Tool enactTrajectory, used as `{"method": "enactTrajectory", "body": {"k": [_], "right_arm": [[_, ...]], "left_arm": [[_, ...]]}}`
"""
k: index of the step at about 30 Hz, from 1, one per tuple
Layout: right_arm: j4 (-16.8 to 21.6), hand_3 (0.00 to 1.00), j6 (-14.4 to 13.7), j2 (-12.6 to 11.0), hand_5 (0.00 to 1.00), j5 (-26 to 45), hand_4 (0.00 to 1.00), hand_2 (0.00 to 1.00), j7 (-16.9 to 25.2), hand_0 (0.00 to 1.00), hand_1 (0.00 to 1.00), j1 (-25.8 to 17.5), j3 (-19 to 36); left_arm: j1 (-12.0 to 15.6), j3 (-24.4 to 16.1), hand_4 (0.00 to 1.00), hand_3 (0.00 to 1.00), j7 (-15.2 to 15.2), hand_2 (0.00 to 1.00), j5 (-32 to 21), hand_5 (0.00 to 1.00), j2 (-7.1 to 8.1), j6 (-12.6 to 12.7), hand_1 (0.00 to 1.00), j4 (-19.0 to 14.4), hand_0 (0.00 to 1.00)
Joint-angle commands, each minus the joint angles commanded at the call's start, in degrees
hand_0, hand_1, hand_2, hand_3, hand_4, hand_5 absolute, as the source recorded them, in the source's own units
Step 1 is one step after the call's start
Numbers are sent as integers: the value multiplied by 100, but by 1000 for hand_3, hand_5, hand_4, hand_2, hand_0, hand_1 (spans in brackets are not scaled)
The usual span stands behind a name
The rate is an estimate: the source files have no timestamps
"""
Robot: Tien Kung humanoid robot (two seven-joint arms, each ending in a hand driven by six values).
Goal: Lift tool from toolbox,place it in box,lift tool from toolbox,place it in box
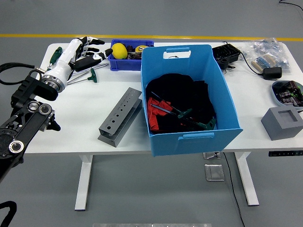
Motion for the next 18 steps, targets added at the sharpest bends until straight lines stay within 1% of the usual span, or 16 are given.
{"method": "enactTrajectory", "body": {"k": [1,3,5,9,11,13,15,17,18], "right_arm": [[0,555,1,9,636,-34,815,677,-7,614,601,-16,35],[0,555,3,20,636,-92,815,677,-17,614,601,-34,81],[0,555,3,31,636,-136,815,677,-25,614,601,-48,113],[0,555,-3,55,633,-219,811,677,-40,612,600,-82,206],[0,555,-4,63,633,-245,811,677,-44,612,600,-100,240],[0,554,0,70,633,-308,810,677,-51,612,600,-119,291],[0,554,-1,79,633,-330,810,677,-52,612,600,-137,313],[0,554,-6,93,633,-342,810,677,-53,612,600,-162,350],[0,554,-9,102,633,-353,810,677,-56,612,600,-172,370]], "left_arm": [[132,-48,871,714,-52,802,-226,564,50,6,725,-108,700],[332,-105,871,714,-150,802,-585,564,109,16,725,-269,700],[537,-167,871,714,-224,802,-816,564,143,49,725,-434,700],[929,-292,862,727,-338,816,-971,569,148,213,735,-697,710],[1129,-341,862,727,-461,816,-1064,569,138,308,735,-807,710],[1362,-455,859,738,-621,824,-1036,567,74,397,749,-926,719],[1612,-589,859,738,-698,824,-959,567,-26,437,749,-1038,719],[1894,-814,859,738,-672,824,-734,567,-247,392,749,-1160,719],[2056,-943,859,738,-668,824,-594,567,-385,366,749,-1218,719]]}}
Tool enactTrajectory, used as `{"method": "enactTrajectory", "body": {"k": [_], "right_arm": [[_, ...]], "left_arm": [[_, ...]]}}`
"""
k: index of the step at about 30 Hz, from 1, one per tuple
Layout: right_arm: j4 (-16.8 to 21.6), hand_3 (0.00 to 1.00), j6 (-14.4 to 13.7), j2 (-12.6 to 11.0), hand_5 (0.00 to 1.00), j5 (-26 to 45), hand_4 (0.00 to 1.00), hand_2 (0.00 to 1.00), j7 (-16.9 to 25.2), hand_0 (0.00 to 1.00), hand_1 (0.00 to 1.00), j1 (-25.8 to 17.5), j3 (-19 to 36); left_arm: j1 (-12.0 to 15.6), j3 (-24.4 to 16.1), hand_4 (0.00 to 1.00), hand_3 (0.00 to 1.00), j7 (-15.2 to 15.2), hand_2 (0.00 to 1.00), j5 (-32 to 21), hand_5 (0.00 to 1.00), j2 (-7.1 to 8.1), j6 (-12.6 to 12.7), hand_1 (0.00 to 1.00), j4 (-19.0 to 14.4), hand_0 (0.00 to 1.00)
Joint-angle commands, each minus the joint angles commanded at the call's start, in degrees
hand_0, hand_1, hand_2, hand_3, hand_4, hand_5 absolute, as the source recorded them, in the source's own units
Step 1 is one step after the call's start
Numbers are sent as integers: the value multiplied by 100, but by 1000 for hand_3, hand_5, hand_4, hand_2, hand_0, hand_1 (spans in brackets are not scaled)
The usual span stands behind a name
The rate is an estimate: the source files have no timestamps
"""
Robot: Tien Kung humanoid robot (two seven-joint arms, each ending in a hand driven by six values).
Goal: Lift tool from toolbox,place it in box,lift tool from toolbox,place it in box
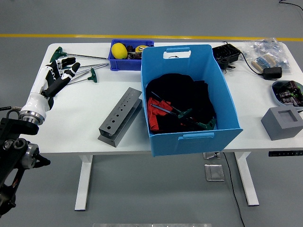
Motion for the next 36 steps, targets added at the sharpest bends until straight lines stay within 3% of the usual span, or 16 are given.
{"method": "enactTrajectory", "body": {"k": [3,5,7,12,15,24,36], "right_arm": [[0,553,-7,22,633,-55,809,676,-13,614,600,-24,49],[0,553,-5,31,633,-113,809,676,-25,614,600,-32,86],[0,552,-6,41,634,-165,807,676,-36,612,599,-38,116],[0,552,1,35,634,-232,807,676,-43,612,599,-25,130],[0,552,2,28,634,-219,806,675,-37,612,599,-7,118],[0,552,-7,31,633,-211,805,675,-31,612,599,11,156],[0,553,-9,8,637,-155,803,675,-13,611,599,52,100]], "left_arm": [[448,-340,854,745,18,828,426,591,-418,-116,751,-153,730],[667,-461,854,745,10,828,667,591,-588,-211,751,-229,730],[845,-511,855,747,-35,827,806,609,-661,-359,744,-283,728],[936,-666,855,747,-237,827,750,609,-524,-764,744,-273,728],[957,-819,855,768,-342,826,701,631,-475,-867,745,-254,736],[1184,-1236,854,766,-469,828,611,634,-599,-858,744,-317,732],[1173,-1114,856,780,-447,829,484,656,-603,-962,746,-341,746]]}}
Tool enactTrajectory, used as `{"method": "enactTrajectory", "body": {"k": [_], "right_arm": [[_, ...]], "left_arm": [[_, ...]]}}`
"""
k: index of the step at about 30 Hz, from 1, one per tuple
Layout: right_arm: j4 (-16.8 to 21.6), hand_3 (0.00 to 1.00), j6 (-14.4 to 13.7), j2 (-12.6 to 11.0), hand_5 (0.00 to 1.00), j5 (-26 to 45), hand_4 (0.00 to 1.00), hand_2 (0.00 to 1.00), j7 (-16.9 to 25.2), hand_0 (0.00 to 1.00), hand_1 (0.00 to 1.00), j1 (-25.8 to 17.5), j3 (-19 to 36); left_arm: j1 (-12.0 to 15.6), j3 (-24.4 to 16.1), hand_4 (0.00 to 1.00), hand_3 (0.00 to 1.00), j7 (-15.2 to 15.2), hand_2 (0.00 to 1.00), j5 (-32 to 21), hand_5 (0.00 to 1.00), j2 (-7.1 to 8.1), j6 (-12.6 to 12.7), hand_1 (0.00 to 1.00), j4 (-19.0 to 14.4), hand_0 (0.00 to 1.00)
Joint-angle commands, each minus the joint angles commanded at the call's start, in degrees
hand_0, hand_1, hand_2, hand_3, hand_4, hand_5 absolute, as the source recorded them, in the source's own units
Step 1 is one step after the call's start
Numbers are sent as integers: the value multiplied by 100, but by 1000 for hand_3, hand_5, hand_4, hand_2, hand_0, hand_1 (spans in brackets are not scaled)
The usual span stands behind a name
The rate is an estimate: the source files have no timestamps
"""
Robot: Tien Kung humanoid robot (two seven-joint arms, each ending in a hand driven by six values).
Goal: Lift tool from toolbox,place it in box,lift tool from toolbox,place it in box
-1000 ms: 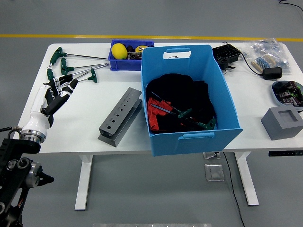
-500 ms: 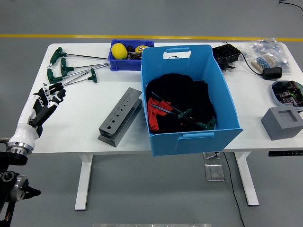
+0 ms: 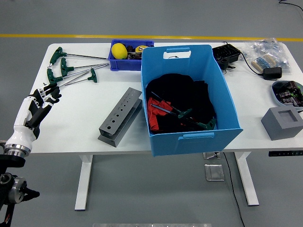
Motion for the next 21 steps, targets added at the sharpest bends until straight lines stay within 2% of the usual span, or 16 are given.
{"method": "enactTrajectory", "body": {"k": [1,6,7,12,13,18,19,21], "right_arm": [[0,552,-1,-1,639,8,802,675,2,611,599,2,-6],[0,552,-1,-7,639,36,802,675,4,611,599,11,-36],[0,552,-1,-7,641,41,801,675,4,612,599,12,-42],[0,552,-1,-8,641,52,801,675,2,612,599,9,-50],[0,553,0,-8,642,54,799,675,2,612,599,9,-54],[0,553,1,-12,642,77,799,675,7,612,599,12,-78],[0,552,1,-13,642,83,798,675,9,611,599,13,-83],[0,552,0,-17,642,104,798,675,15,611,599,20,-101]], "left_arm": [[4,26,874,798,-6,860,-42,684,-3,-11,800,0,778],[16,165,874,798,-70,860,-295,684,-24,-111,800,22,778],[19,185,930,860,-103,998,-348,805,-27,-120,969,23,917],[22,304,930,860,-317,998,-735,805,-25,-136,969,57,917],[20,324,951,896,-344,998,-784,895,-23,-144,998,72,949],[14,394,951,896,-350,998,-844,895,-22,-270,998,111,949],[12,401,965,942,-352,998,-845,946,-23,-289,998,114,998],[3,410,965,942,-359,998,-844,946,-25,-330,998,123,998]]}}
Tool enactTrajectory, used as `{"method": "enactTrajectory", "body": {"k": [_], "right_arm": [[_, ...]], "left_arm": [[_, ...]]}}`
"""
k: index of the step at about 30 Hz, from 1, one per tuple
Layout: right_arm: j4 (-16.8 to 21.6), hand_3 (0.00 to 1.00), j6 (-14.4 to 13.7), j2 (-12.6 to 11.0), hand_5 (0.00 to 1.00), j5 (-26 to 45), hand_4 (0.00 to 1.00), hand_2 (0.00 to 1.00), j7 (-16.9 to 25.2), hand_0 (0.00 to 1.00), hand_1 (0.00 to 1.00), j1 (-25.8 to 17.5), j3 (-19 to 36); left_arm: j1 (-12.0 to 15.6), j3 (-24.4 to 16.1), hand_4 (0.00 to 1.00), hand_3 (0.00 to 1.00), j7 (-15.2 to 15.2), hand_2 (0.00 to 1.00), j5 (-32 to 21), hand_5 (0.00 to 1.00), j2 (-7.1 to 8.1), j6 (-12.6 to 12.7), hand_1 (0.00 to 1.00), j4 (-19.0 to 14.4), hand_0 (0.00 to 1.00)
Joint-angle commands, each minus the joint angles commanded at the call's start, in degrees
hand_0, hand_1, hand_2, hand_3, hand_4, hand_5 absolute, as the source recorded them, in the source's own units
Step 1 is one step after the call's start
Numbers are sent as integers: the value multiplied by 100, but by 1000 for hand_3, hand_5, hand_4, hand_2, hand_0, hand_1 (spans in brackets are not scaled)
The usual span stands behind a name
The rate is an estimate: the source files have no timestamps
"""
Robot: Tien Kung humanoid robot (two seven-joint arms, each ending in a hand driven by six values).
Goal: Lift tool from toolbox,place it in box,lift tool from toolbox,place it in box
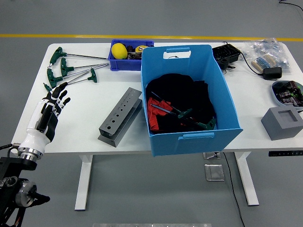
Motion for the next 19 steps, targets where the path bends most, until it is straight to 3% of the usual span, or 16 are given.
{"method": "enactTrajectory", "body": {"k": [3,4,19], "right_arm": [[0,552,0,-5,642,25,798,675,9,611,599,11,-14],[0,553,-1,-6,640,34,798,675,11,611,599,14,-19],[0,552,-7,-9,641,73,799,675,23,611,599,8,-37]], "left_arm": [[-19,10,965,942,23,998,12,946,7,-78,998,14,998],[-26,17,972,998,34,998,19,981,14,-94,998,17,998],[-70,67,990,998,-54,998,-112,998,35,-141,998,80,998]]}}
